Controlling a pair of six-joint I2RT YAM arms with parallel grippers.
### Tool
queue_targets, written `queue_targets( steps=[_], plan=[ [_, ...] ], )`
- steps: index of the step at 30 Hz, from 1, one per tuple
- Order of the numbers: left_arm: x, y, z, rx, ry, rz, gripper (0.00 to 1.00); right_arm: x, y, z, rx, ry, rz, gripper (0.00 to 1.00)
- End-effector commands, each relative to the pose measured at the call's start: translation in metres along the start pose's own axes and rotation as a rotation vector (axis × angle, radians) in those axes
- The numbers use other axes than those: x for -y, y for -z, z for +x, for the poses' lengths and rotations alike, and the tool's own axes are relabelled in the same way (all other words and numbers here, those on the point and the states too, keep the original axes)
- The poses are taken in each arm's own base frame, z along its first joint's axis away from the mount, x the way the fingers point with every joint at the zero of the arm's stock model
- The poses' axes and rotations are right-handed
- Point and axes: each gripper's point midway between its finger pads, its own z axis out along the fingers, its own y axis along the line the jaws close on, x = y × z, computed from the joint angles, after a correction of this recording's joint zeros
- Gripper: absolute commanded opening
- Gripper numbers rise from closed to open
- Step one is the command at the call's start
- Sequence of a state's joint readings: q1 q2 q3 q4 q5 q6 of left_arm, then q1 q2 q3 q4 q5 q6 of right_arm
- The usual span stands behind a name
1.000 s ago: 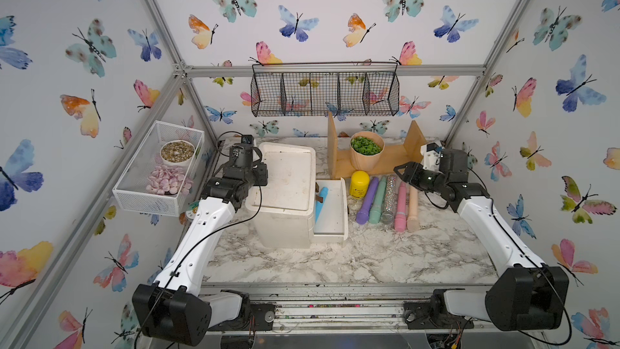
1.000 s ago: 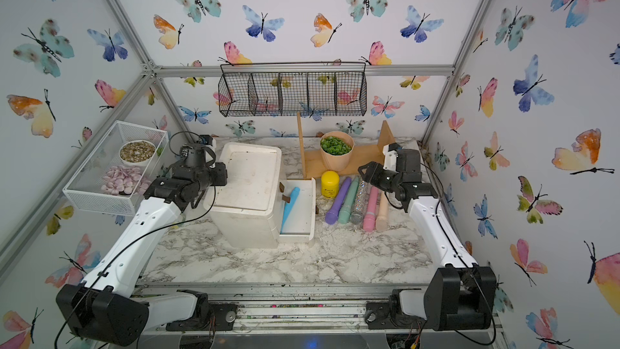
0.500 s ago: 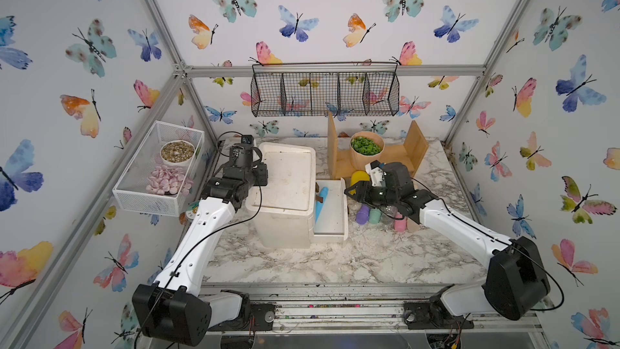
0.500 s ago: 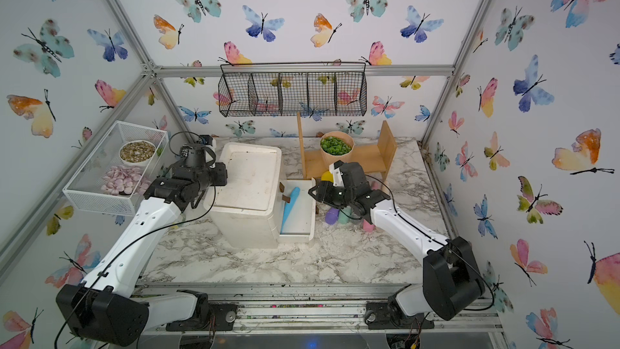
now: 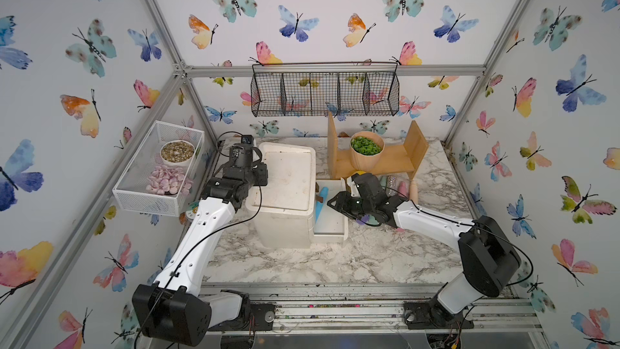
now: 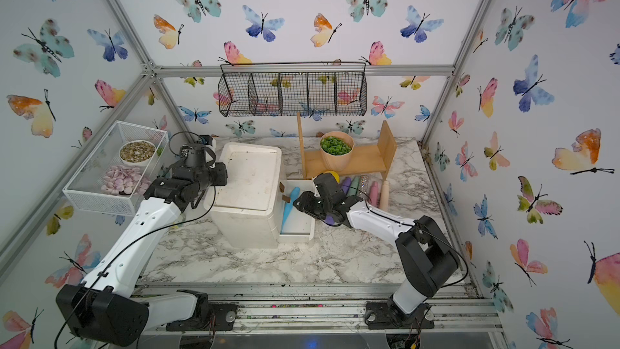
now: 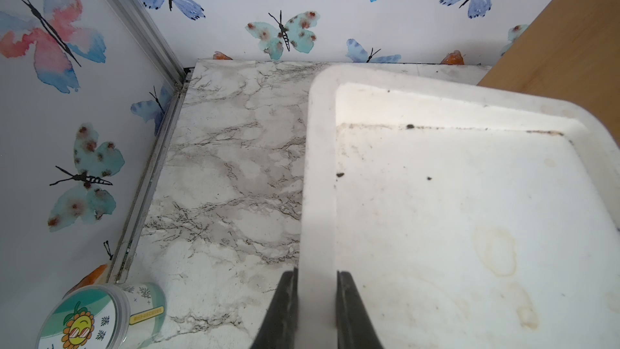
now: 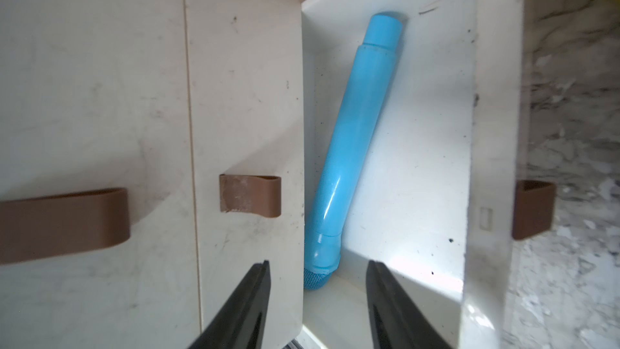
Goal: Take the microphone out of the drawer
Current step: Pick up the microphone from the drawer.
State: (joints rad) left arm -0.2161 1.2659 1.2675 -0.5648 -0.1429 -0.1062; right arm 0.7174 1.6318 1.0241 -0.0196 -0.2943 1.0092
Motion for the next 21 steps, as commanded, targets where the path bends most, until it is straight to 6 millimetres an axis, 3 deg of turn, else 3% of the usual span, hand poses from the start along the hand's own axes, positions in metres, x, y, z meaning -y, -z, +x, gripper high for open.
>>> queue_targets(
  steps=[1,10,21],
  plan=[
    [0.006,-0.015,0.016,-0.054,0.046,0.023,0.0,-0.01,-0.009,-0.015,0.061,-0.02,0.001,0.52],
    [0.007,-0.017,0.018,-0.057,0.047,0.029,0.0,0.004,-0.054,-0.013,0.014,-0.052,0.1,0.49],
    [0.009,-0.018,0.019,-0.054,0.053,0.039,0.0,0.014,-0.088,-0.017,0.019,-0.052,0.191,0.49]
  ],
)
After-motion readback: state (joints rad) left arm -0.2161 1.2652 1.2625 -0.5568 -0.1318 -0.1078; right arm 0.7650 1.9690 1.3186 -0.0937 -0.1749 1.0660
